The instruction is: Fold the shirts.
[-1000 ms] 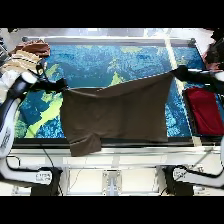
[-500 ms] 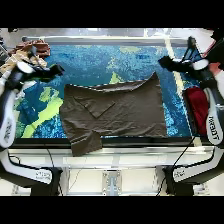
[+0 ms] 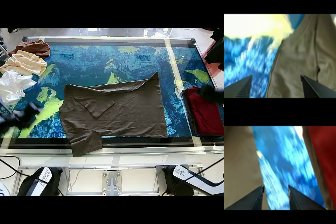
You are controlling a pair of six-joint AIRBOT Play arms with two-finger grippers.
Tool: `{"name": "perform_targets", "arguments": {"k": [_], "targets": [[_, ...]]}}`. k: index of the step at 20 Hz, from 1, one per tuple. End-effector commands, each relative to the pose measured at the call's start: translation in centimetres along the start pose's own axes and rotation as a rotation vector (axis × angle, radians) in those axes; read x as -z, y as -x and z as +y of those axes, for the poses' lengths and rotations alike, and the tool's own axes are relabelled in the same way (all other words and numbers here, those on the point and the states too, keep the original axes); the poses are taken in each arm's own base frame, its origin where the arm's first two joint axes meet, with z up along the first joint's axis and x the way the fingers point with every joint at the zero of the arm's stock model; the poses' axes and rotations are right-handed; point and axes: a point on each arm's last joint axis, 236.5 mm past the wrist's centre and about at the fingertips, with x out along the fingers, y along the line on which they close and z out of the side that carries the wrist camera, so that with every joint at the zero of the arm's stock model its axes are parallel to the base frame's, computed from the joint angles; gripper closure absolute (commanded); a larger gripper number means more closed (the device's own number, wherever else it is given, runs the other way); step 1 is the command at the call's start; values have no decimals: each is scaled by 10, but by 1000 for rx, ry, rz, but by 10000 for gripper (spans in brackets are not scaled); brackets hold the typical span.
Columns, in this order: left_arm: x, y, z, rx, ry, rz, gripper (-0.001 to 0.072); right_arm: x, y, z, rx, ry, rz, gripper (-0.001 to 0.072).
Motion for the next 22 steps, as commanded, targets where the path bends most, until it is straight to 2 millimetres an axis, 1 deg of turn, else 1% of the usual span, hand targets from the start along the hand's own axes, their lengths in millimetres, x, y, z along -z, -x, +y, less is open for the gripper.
{"name": "perform_targets", "arguments": {"k": [1, 2, 3, 4, 6, 8, 10, 12, 13, 15, 16, 17, 18, 19, 21, 22], "targets": [[66, -24, 18, 104, 164, 131, 11, 77, -12, -8, -120, -140, 135, 366], [68, -29, 19, 108, 167, 150, 11, 86, -15, -2, -184, -170, 166, 366], [72, -36, 18, 125, 175, 180, 11, 90, -16, 5, -247, -202, 182, 366], [81, -41, 18, 133, 183, 227, 11, 93, -17, 10, -286, -222, 191, 366], [104, -55, 21, 133, 177, 337, 11, 99, -20, 9, -290, -233, 208, 366], [114, -66, 13, 163, 159, 392, 12, 101, -19, 11, -300, -233, 217, 366], [120, -75, 3, 180, 147, 432, 12, 101, -17, 16, -319, -238, 219, 366], [125, -84, -4, 172, 99, 462, 42, 100, -15, 22, -345, -242, 220, 366], [128, -86, -9, 174, 76, 476, 110, 100, -13, 24, -349, -239, 220, 366], [126, -87, -22, 202, 74, 475, 453, 103, -8, 23, -331, -219, 221, 369], [124, -87, -27, 221, 95, 466, 632, 108, -6, 18, -293, -214, 236, 369], [123, -86, -30, 236, 80, 462, 693, 118, -6, 7, -243, -223, 260, 369], [123, -83, -32, 244, 64, 464, 694, 133, -8, -3, -203, -278, 280, 369], [124, -81, -34, 249, 55, 466, 694, 150, -10, -7, -208, -363, 293, 369], [121, -78, -36, 254, 43, 452, 694, 188, -20, -3, -266, -582, 331, 368], [120, -77, -37, 256, 38, 446, 693, 202, -26, 3, -302, -651, 355, 368]]}}
